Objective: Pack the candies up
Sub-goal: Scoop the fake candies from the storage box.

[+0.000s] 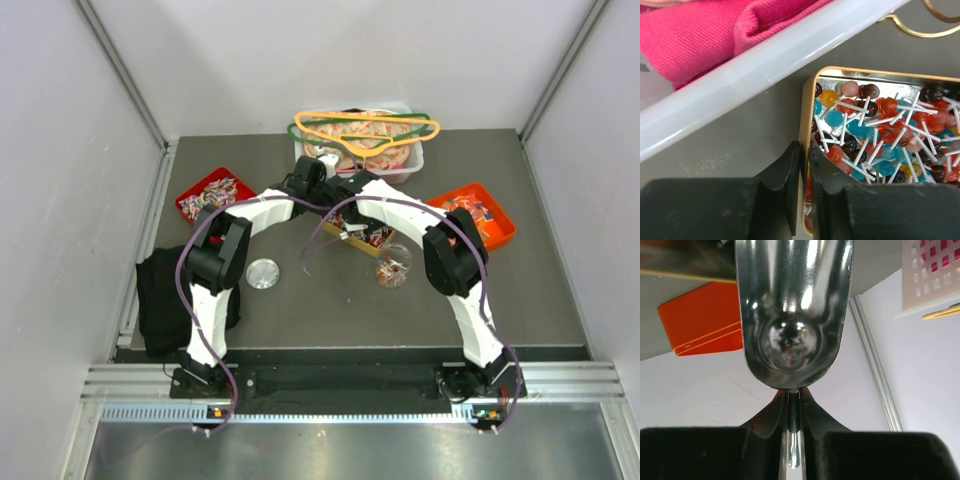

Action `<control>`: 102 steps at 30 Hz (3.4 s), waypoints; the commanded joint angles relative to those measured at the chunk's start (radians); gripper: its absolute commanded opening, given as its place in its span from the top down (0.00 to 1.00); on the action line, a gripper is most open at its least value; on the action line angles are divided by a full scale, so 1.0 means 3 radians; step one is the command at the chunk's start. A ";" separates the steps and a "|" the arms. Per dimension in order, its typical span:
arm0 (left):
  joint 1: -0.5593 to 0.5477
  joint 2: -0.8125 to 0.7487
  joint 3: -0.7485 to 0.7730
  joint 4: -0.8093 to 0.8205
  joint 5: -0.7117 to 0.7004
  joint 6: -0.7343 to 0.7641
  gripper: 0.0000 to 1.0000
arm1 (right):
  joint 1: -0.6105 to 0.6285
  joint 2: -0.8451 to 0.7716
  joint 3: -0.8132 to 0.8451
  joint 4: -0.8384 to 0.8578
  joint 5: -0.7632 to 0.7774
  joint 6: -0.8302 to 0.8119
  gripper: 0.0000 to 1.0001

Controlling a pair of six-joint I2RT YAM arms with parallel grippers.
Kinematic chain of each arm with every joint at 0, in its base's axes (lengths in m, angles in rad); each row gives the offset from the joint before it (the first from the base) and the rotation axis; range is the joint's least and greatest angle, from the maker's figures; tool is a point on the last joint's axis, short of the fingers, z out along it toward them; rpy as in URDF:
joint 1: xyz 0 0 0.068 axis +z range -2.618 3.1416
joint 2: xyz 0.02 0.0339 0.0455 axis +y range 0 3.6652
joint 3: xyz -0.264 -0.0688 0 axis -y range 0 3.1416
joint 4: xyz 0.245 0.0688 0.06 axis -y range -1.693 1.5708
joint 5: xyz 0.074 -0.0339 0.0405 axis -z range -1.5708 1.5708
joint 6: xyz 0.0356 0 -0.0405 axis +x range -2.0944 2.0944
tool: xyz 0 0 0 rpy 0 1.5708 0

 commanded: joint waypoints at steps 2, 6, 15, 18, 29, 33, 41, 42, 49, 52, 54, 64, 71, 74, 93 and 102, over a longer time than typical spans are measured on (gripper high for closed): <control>-0.0028 -0.0135 -0.0010 -0.0013 -0.0286 -0.0078 0.90 | 0.0105 0.0175 0.0211 -0.0134 0.0062 0.0048 1.00; -0.0044 -0.0171 -0.0036 -0.0028 -0.0296 -0.0119 0.98 | 0.0151 0.0293 0.0288 -0.0078 0.0046 0.0012 1.00; -0.0044 -0.0227 -0.0056 -0.0023 -0.0301 -0.0150 1.00 | 0.0243 0.0508 0.0329 0.0264 -0.0005 -0.0136 1.00; -0.0049 -0.0227 -0.0056 -0.0023 -0.0291 -0.0165 1.00 | 0.0264 0.0579 0.0344 0.0382 -0.0015 -0.0157 1.00; -0.0049 -0.0252 -0.0092 -0.0013 -0.0281 -0.0165 1.00 | 0.0361 0.0784 0.0467 0.0862 -0.0107 -0.0193 1.00; -0.0049 -0.0268 -0.0112 -0.0013 -0.0281 -0.0165 1.00 | 0.0407 0.0866 0.0543 0.0934 -0.0229 -0.0116 1.00; -0.0049 -0.0293 -0.0128 -0.0003 -0.0291 -0.0155 1.00 | 0.0484 0.0774 0.0319 0.1267 -0.0506 -0.0121 1.00; -0.0044 -0.0293 -0.0128 0.0003 -0.0286 -0.0155 1.00 | 0.0484 0.0769 0.0293 0.1313 -0.0536 -0.0111 1.00; -0.0049 -0.0288 -0.0128 0.0003 -0.0270 -0.0160 1.00 | 0.0484 0.0764 0.0185 0.1609 -0.0674 -0.0050 1.00; -0.0049 -0.0283 -0.0118 0.0003 -0.0281 -0.0150 1.00 | 0.0484 0.0764 0.0175 0.1707 -0.0720 -0.0029 1.00; -0.0044 -0.0283 -0.0107 -0.0002 -0.0276 -0.0150 1.00 | 0.0484 0.0764 0.0175 0.1819 -0.0766 0.0011 1.00; -0.0049 -0.0247 -0.0082 -0.0013 -0.0255 -0.0160 1.00 | 0.0484 0.0728 0.0216 0.2019 -0.1104 0.0282 1.00; -0.0049 -0.0252 -0.0102 -0.0018 -0.0250 -0.0155 1.00 | 0.0474 0.0570 0.0094 0.2279 -0.1308 0.0538 1.00; -0.0049 -0.0252 -0.0112 -0.0028 -0.0260 -0.0145 1.00 | 0.0458 0.0452 -0.0039 0.2463 -0.1344 0.0584 1.00; 0.0176 -0.0099 -0.0031 -0.0069 0.0056 -0.0252 1.00 | 0.0208 -0.0049 -0.0331 0.2602 -0.1452 0.0738 1.00; 0.0217 -0.0130 -0.0061 -0.0054 0.0154 -0.0232 1.00 | 0.0162 -0.0152 -0.0428 0.2775 -0.1534 0.0825 1.00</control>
